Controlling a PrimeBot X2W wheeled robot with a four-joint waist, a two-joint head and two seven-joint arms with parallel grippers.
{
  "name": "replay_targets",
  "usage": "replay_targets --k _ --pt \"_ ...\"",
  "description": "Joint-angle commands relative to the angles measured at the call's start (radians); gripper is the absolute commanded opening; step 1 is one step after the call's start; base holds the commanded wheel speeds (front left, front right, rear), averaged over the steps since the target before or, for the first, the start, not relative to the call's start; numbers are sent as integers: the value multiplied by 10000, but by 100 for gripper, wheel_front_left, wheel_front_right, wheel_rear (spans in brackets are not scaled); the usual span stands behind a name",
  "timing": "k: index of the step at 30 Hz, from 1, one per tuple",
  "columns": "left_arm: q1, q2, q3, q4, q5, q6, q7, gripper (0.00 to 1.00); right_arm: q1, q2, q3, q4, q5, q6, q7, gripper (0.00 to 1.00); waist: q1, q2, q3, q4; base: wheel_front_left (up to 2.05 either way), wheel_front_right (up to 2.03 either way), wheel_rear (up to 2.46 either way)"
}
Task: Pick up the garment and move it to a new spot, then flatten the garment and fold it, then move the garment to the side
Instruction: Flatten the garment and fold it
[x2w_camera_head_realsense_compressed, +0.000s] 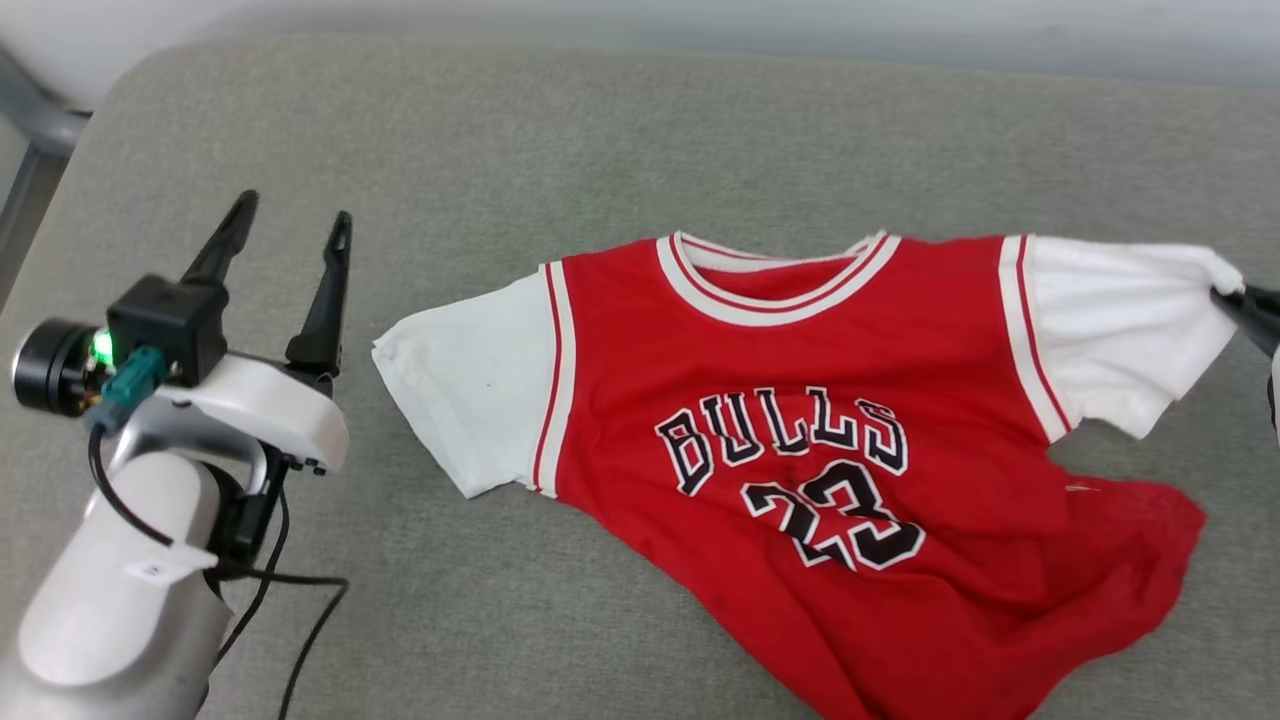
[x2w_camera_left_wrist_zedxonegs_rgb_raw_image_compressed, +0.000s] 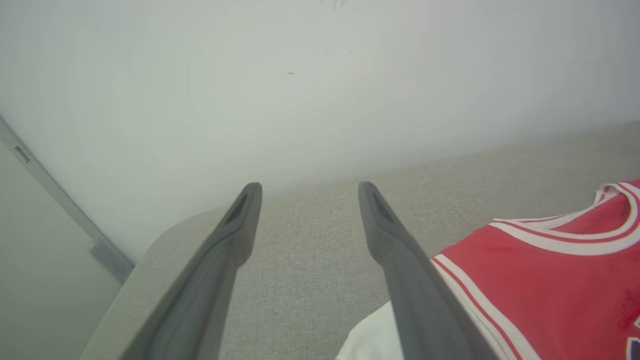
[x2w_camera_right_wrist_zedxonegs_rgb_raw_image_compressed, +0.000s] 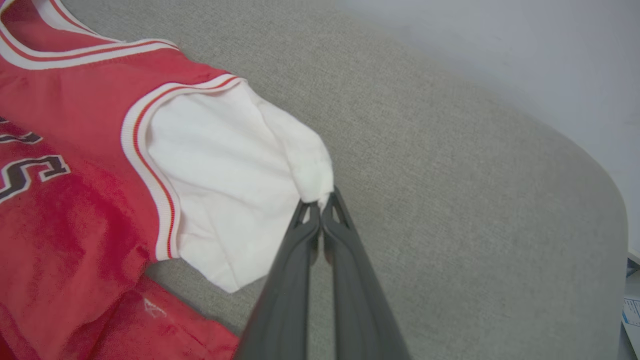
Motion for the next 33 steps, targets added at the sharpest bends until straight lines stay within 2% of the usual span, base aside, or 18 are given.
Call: replay_targets --k 1,6,9,12,18,21,26,33 --pt "-273 140 -117 83 -16 -244 283 100 405 -176 -105 -239 66 -14 -153 0 0 -1 -268 -275 0 0 0" --pt "-1048 589 -466 297 -290 -1070 1619 100 1522 -261 -640 -926 112 -14 -470 0 0 -1 -501 -613 0 0 0" --pt "-1478 806 -795 431 -768 -1490 2959 100 2159 -143 -1046 -1254 38 -14 -526 0 0 -1 -566 -810 0 0 0" --pt "-1965 1093 -1174 505 -1346 -1703 4417 100 2656 -35 -1408 -1581 -165 -14 -442 0 0 -1 -551 -992 0 0 0" --pt "-2868 1574 -2255 709 -2771 -1801 7244 100 3250 344 -2034 -2245 -518 -14 -82 0 0 -1 -323 -1280 0 0 0" --pt "-3310 1778 -2878 830 -3394 -1802 8203 100 3321 504 -2219 -2525 -675 -14 95 0 0 -1 -121 -1398 0 0 0" --pt "-4081 1992 -3923 1388 -4108 -1801 9289 100 3210 719 -2413 -2888 -832 -13 270 0 0 -1 330 -1568 0 0 0" --pt "-4644 2014 -4504 2526 -4707 -1803 9757 100 2947 867 -2517 -3207 -930 -13 400 0 0 -1 886 -1738 0 0 0"
